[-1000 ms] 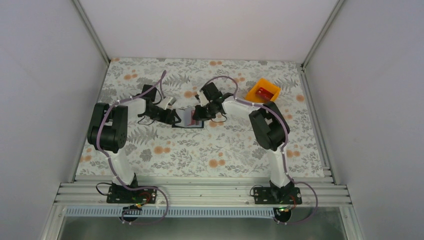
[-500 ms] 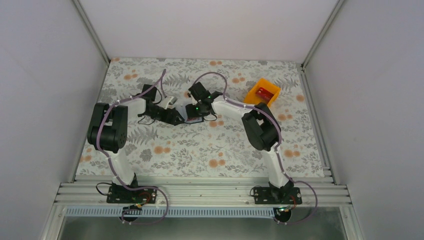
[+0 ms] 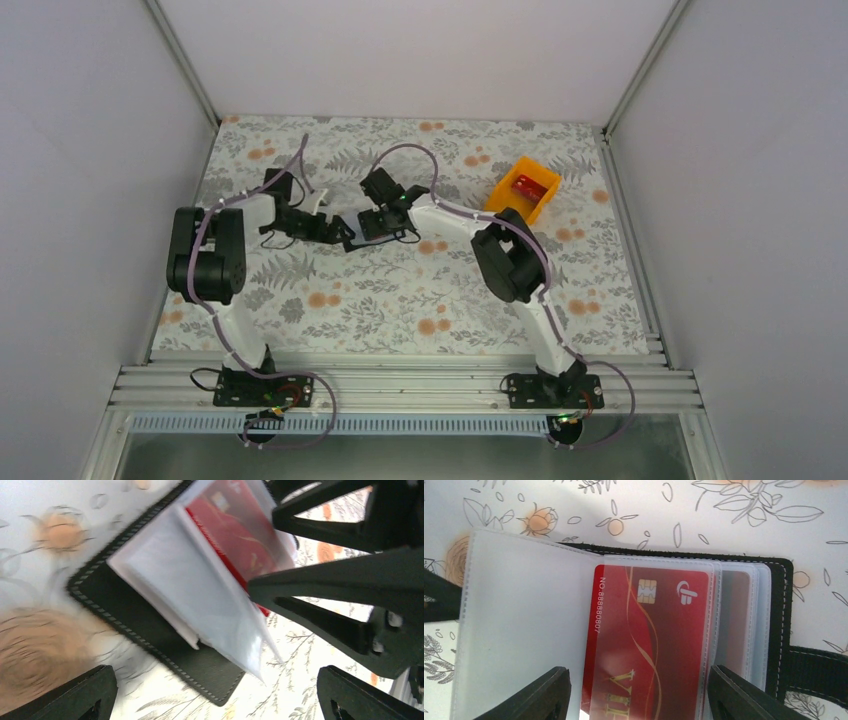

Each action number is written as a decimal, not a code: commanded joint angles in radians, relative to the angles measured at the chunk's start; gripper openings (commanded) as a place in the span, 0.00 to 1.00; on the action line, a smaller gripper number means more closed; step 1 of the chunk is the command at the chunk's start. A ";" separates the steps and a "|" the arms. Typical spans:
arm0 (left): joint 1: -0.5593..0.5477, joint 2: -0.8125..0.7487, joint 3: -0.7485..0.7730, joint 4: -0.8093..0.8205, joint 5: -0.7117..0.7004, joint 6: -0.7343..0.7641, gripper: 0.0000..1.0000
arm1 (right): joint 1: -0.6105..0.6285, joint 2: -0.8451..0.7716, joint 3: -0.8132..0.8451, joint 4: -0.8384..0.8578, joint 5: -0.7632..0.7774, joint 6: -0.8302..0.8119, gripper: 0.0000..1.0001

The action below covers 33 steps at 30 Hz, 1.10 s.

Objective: Take the credit cards out of the card holder

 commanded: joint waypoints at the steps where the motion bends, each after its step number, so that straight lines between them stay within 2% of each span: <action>1: 0.029 -0.033 0.009 -0.042 -0.054 0.040 1.00 | 0.041 0.018 0.039 -0.021 0.083 -0.022 0.71; 5: 0.040 -0.038 0.021 -0.026 -0.071 0.022 1.00 | 0.058 0.041 0.040 -0.027 0.136 -0.039 0.75; 11: 0.026 0.019 0.007 0.028 -0.227 -0.021 0.97 | 0.073 0.020 0.096 -0.071 0.117 -0.072 0.75; 17: -0.046 0.019 -0.009 0.081 -0.421 0.005 0.96 | 0.055 -0.076 0.115 -0.108 0.006 -0.103 0.82; 20: -0.046 0.028 -0.012 0.092 -0.472 0.013 0.96 | 0.001 -0.098 0.116 -0.135 -0.089 -0.089 0.83; 24: -0.046 0.036 -0.021 0.102 -0.484 0.015 0.96 | -0.089 -0.093 0.112 -0.123 -0.239 -0.074 0.77; 28: -0.046 0.043 -0.024 0.101 -0.482 0.016 0.94 | -0.187 -0.022 0.134 -0.095 -0.469 -0.066 0.74; 33: -0.046 0.055 -0.029 0.091 -0.449 0.016 0.92 | -0.250 0.102 0.239 -0.157 -0.477 -0.097 0.76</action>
